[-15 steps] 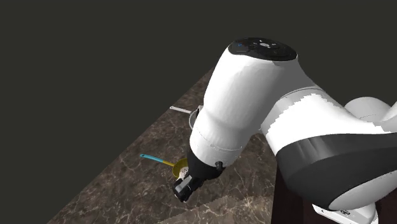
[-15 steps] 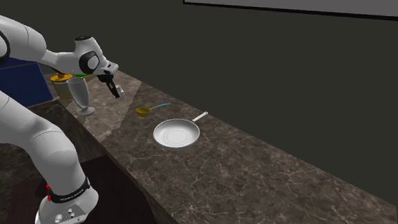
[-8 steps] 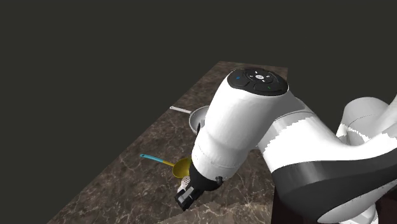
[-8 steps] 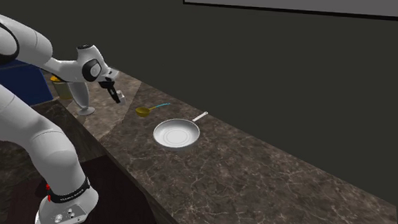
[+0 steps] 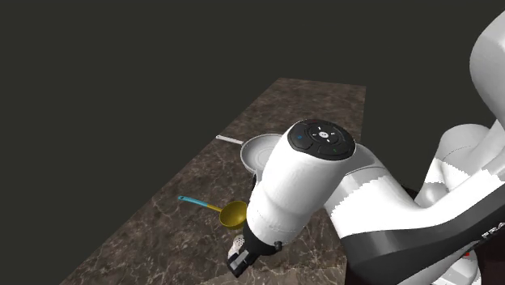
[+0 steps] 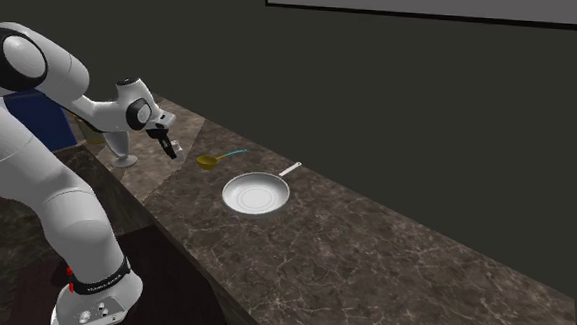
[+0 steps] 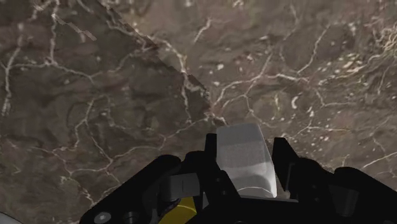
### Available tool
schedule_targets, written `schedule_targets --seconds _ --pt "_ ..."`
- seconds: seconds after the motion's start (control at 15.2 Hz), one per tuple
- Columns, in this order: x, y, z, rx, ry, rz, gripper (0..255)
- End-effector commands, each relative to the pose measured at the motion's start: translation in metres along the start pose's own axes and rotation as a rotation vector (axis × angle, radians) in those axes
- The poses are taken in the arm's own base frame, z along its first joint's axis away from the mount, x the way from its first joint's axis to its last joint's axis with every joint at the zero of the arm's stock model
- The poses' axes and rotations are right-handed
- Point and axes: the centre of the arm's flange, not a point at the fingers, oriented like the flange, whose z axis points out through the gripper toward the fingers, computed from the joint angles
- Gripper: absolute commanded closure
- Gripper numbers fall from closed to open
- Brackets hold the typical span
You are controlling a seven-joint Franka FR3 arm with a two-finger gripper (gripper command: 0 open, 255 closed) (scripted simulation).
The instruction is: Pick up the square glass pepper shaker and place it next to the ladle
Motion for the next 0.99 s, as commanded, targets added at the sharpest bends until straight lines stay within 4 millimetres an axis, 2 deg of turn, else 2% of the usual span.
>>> schedule_targets --seconds 0.0,0.07,0.59,0.66,0.92 --pt "-0.0019 0.0017 0.0102 0.001 0.000 0.000 255" --pt "-0.0038 0.0030 0.0171 0.001 0.000 0.000 255" --pt "-0.0038 0.0030 0.0171 0.001 0.000 0.000 255" --pt "-0.0038 0.0030 0.0171 0.001 0.000 0.000 0" --pt "-0.0038 0.0030 0.0171 0.001 0.000 0.000 0"
